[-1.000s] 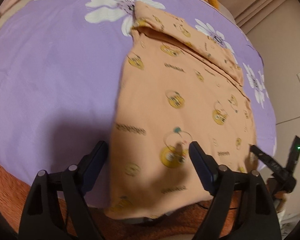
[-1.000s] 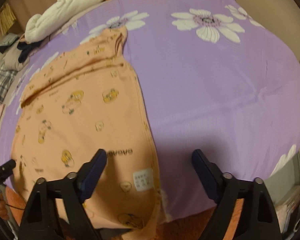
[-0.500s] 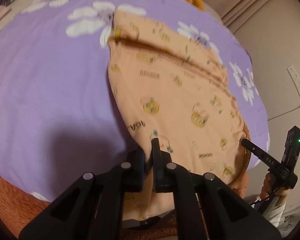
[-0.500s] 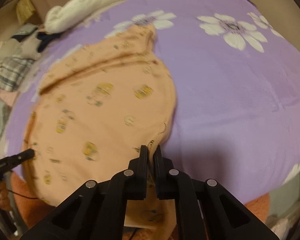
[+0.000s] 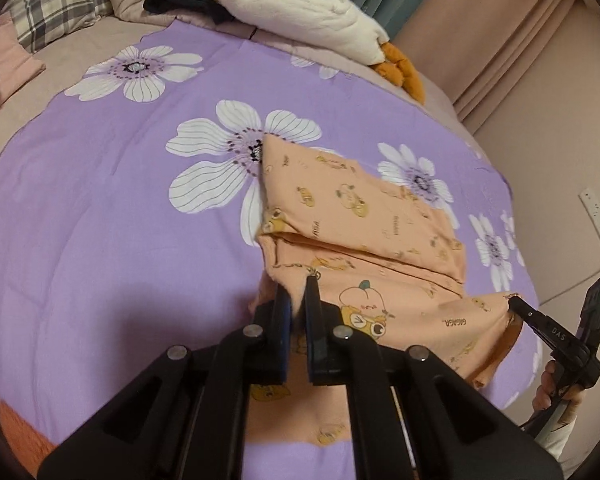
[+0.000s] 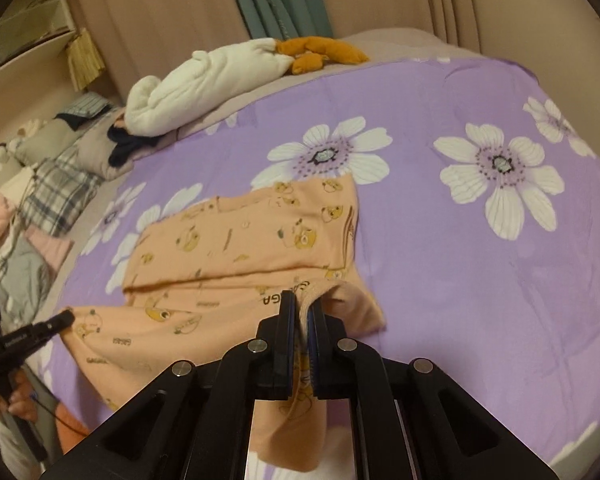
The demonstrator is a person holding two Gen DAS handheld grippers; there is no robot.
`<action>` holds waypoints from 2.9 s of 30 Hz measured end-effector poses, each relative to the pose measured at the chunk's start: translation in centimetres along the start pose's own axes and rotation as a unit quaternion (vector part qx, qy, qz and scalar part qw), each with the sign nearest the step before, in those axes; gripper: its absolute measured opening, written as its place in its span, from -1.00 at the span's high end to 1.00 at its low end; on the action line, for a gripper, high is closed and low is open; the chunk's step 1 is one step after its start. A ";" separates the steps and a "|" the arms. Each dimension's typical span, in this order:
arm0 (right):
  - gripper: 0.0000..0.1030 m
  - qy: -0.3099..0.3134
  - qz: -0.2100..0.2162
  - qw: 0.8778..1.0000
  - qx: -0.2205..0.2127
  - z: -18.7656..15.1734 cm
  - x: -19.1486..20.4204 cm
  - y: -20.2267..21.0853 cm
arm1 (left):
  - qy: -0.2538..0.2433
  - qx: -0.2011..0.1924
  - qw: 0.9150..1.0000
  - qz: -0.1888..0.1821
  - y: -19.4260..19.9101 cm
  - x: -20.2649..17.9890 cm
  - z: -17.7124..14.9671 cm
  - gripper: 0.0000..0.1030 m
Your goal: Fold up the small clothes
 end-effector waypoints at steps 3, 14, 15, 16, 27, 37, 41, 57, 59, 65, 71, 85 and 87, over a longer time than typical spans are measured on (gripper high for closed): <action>0.86 0.004 -0.023 1.000 0.019 -0.5 -0.4 -2.2 | -0.006 0.013 1.000 0.017 -2.2 0.4 0.0 0.88; 0.86 -0.022 -0.051 0.996 0.074 -2.6 -2.6 -6.2 | -0.003 0.064 0.996 0.055 -7.0 2.2 -1.6 0.81; 0.86 -0.023 -0.051 0.996 0.075 -2.7 -2.7 -6.2 | -0.001 0.062 0.997 0.054 -7.0 2.3 -1.6 0.81; 0.86 -0.024 -0.051 0.996 0.074 -2.7 -2.7 -6.2 | 0.000 0.062 0.997 0.054 -7.1 2.3 -1.6 0.80; 0.27 -0.007 -0.070 0.995 0.071 -2.1 -2.6 -3.6 | 0.008 0.043 0.998 0.040 -3.6 2.3 -0.6 0.46; -0.06 -0.027 -0.082 0.995 0.052 -3.1 -4.0 1.0 | 0.010 0.061 0.998 0.019 -0.2 2.8 -3.2 0.05; -0.06 -0.039 -0.088 0.993 0.067 -4.7 -4.0 1.6 | 0.011 0.080 0.997 0.016 0.0 2.7 -4.9 0.05; -0.05 -0.006 -0.067 0.992 0.106 -7.8 -0.1 0.1 | 0.014 0.100 0.995 0.001 0.1 2.4 -7.7 0.09; 0.09 -0.010 -0.071 0.991 0.113 -8.1 -0.3 -0.2 | 0.014 0.104 0.994 -0.004 0.0 2.2 -7.9 0.21; 0.48 -0.013 -0.076 0.991 0.112 -8.5 -1.2 0.1 | 0.018 0.112 0.993 -0.009 -0.3 2.0 -8.4 0.72; 0.80 -0.022 -0.075 0.991 0.107 -8.4 -1.9 0.6 | 0.031 0.104 0.994 -0.010 0.3 2.0 -8.0 0.85; 0.82 -0.043 0.014 0.999 -0.006 -2.4 -0.7 6.1 | -0.006 -0.019 0.997 -0.075 7.1 -2.5 -0.9 0.87; 0.82 -0.039 0.024 0.999 -0.029 -1.3 -0.1 7.3 | -0.009 -0.035 0.996 -0.087 8.1 -2.9 0.0 0.87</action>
Point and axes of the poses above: each gripper's, at about its wrist camera, not at the fingertips, and y roughly against the way its jaws point, x to its left, z to its top, the point moved 2 cm from there along -y, roughly the way its jaws point, and after that the axes turned 11 degrees about -x, right-handed, at the moved point
